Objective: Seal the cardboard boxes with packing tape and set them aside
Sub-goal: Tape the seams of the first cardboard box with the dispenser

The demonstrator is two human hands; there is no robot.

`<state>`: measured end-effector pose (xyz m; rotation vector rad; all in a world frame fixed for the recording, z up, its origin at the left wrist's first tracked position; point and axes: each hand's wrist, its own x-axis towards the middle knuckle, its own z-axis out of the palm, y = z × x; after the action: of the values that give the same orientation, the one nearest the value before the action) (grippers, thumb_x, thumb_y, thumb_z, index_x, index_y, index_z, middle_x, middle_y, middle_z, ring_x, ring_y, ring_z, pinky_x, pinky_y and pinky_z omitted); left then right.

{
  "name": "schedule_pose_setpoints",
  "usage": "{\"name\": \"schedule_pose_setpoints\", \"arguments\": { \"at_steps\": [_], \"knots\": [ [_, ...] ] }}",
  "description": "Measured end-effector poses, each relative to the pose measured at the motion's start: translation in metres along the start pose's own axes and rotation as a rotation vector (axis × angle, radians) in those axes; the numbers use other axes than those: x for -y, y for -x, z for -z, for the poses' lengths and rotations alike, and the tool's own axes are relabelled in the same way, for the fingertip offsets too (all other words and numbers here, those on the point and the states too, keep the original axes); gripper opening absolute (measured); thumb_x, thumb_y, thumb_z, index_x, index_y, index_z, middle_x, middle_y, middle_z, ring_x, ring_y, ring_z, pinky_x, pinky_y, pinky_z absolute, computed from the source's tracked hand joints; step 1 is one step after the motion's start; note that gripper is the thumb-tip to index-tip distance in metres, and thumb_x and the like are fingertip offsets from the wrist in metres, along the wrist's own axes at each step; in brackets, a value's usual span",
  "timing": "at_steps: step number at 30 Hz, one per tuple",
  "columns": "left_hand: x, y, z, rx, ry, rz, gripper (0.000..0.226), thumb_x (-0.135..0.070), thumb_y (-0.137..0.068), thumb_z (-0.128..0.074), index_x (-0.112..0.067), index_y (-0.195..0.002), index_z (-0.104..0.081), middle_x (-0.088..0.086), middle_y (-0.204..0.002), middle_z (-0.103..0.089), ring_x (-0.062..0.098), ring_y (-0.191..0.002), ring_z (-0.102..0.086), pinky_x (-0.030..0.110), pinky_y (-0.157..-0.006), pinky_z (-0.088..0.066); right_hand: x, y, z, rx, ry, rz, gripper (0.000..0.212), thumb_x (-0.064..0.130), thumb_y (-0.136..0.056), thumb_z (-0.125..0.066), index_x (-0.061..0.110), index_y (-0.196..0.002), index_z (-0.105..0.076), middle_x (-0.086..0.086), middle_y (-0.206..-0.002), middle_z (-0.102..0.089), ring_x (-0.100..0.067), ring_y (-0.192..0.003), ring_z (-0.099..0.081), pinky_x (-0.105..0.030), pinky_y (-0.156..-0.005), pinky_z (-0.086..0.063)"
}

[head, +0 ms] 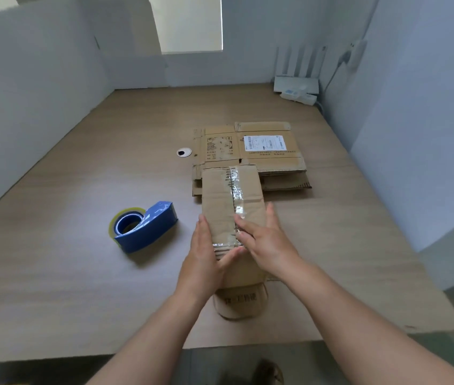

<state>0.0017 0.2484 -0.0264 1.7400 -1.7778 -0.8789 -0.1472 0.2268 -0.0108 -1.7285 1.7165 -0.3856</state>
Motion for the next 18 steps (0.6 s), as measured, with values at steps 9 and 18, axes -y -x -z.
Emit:
{"name": "schedule_pose_setpoints", "arguments": {
  "at_steps": [9, 18],
  "knots": [
    [0.019, -0.011, 0.045, 0.284, 0.137, -0.133, 0.072, -0.05, -0.095, -0.034, -0.019, -0.154, -0.006, -0.01, -0.155, -0.019, -0.006, -0.132, -0.018, 0.015, -0.107, -0.016, -0.016, 0.027, 0.002, -0.035, -0.019, 0.091, 0.055, 0.042, -0.083, -0.069, 0.052, -0.132, -0.046, 0.001, -0.16, 0.013, -0.018, -0.147, -0.01, -0.031, -0.119, -0.017],
    [0.124, -0.075, 0.084, -0.079, -0.51, 0.211, 0.056, -0.043, -0.091, -0.055, -0.001, -0.126, -0.045, 0.016, -0.122, -0.053, 0.031, -0.109, -0.051, 0.04, -0.084, -0.044, -0.02, 0.005, 0.001, -0.129, 0.04, 0.103, 0.055, 0.033, -0.087, -0.065, 0.051, -0.133, -0.041, -0.002, -0.161, 0.007, -0.019, -0.146, -0.013, -0.018, -0.11, -0.012]
  ]
}}
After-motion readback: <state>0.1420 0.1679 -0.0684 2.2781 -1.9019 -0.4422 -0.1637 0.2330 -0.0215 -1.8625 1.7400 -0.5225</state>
